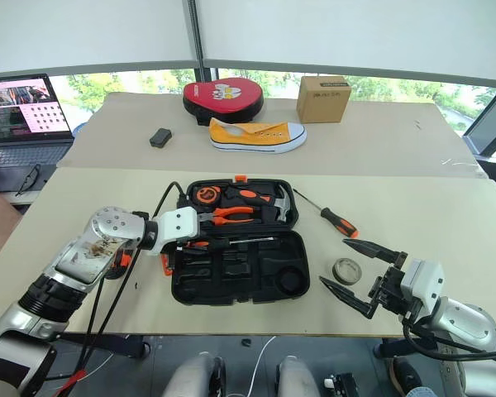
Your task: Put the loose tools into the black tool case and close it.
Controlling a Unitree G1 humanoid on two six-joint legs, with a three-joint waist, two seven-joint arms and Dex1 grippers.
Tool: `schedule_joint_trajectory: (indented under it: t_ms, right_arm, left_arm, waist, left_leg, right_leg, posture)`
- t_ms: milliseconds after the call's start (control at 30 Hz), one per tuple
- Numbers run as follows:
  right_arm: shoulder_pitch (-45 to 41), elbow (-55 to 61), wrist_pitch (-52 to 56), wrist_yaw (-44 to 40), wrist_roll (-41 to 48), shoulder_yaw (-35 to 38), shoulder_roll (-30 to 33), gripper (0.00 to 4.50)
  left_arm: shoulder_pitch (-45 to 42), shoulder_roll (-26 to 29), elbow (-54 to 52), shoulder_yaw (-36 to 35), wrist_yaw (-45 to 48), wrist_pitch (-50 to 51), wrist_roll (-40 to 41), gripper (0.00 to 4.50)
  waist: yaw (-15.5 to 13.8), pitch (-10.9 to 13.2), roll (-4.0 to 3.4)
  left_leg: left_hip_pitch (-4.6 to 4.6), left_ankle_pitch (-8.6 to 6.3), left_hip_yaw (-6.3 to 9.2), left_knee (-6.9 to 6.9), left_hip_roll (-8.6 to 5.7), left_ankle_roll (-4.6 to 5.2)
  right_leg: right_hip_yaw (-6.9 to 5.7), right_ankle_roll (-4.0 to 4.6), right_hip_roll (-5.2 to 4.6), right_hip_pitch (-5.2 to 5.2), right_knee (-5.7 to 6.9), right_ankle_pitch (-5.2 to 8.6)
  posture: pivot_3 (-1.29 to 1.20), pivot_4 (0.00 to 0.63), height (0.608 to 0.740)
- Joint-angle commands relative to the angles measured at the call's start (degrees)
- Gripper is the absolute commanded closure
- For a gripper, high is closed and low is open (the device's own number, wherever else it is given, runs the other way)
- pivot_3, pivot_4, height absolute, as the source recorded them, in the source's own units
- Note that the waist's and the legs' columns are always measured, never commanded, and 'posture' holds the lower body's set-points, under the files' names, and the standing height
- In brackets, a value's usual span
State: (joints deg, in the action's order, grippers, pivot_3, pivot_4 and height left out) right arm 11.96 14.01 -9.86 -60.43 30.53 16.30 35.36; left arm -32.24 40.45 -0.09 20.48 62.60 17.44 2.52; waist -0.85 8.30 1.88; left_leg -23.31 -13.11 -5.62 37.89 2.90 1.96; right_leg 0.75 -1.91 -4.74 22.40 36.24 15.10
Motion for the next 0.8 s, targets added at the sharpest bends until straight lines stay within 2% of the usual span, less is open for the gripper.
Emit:
schedule_joint_trajectory:
  t_ms: [33,100,167,267,500,700,800]
  right_arm:
    - [0.5,2.8,1.0,0.9,0.9,0.2,0.0,0.0]
    - [1.1,3.6,1.8,1.1,1.1,-0.3,0.0,0.0]
    - [1.5,4.0,2.3,1.4,1.1,-0.6,-0.2,0.0]
    - [1.6,4.4,2.7,1.8,1.0,-1.1,-0.4,0.0]
    - [0.9,4.5,3.3,2.4,0.8,-2.3,-0.5,0.0]
    - [1.1,4.9,3.7,2.8,0.8,-2.1,-0.5,0.0]
    - [1.9,4.8,4.4,3.9,0.5,-1.2,-0.5,0.0]
  left_arm:
    - [-1.1,-1.8,-0.9,-3.5,-1.9,-3.3,1.1,1.64]
    - [0.2,-3.5,-2.9,-6.3,-3.1,-4.3,3.7,1.05]
    - [1.9,-4.6,-4.2,-8.3,-3.9,-3.2,5.5,1.05]
    - [4.1,-4.4,-4.0,-8.5,-3.8,-3.2,5.4,1.79]
    - [4.0,-7.7,1.5,-5.4,-7.3,-3.7,0.9,4.4]
    - [4.7,-9.9,3.4,-1.8,-6.5,-3.8,-1.1,4.49]
    - [4.3,-11.5,4.3,-3.2,-7.4,-3.4,0.1,4.49]
  waist:
    - [-0.1,0.0,0.0]
    - [-0.2,0.0,0.0]
    - [0.0,0.0,0.0]
    - [0.3,0.0,-0.04]
    - [-0.1,0.0,-0.04]
    - [-0.1,-0.1,-0.13]
    - [-0.3,-0.2,-0.22]
  left_leg:
    - [0.01,0.0,0.02,0.01,0.0,0.0]
    - [0.0,0.0,0.04,0.03,0.0,0.0]
    - [-0.01,0.0,0.05,0.03,0.01,0.0]
    - [0.02,-0.01,0.06,0.03,0.04,0.02]
    - [0.03,-0.01,0.08,0.07,-0.02,0.01]
    - [0.08,-0.01,0.1,0.07,-0.04,0.02]
    - [0.08,-0.01,0.1,0.07,-0.05,0.02]
  right_leg:
    - [-0.01,0.0,0.0,-0.02,0.0,0.0]
    - [-0.02,0.0,-0.01,-0.02,0.0,0.0]
    - [0.0,0.0,-0.01,-0.02,0.01,0.0]
    - [0.0,0.0,0.0,-0.01,0.02,0.0]
    - [-0.03,-0.01,-0.01,-0.06,0.05,-0.01]
    - [-0.03,-0.01,-0.02,-0.12,0.04,-0.01]
    - [-0.03,-0.02,-0.02,-0.14,0.03,-0.01]
  posture:
    - [0.0,0.15,0.74]
    - [0.0,0.15,0.74]
    - [0.0,0.15,0.74]
    - [0.0,0.15,0.74]
    - [0.0,0.15,0.74]
    - [0.0,0.15,0.74]
    - [0.0,0.15,0.74]
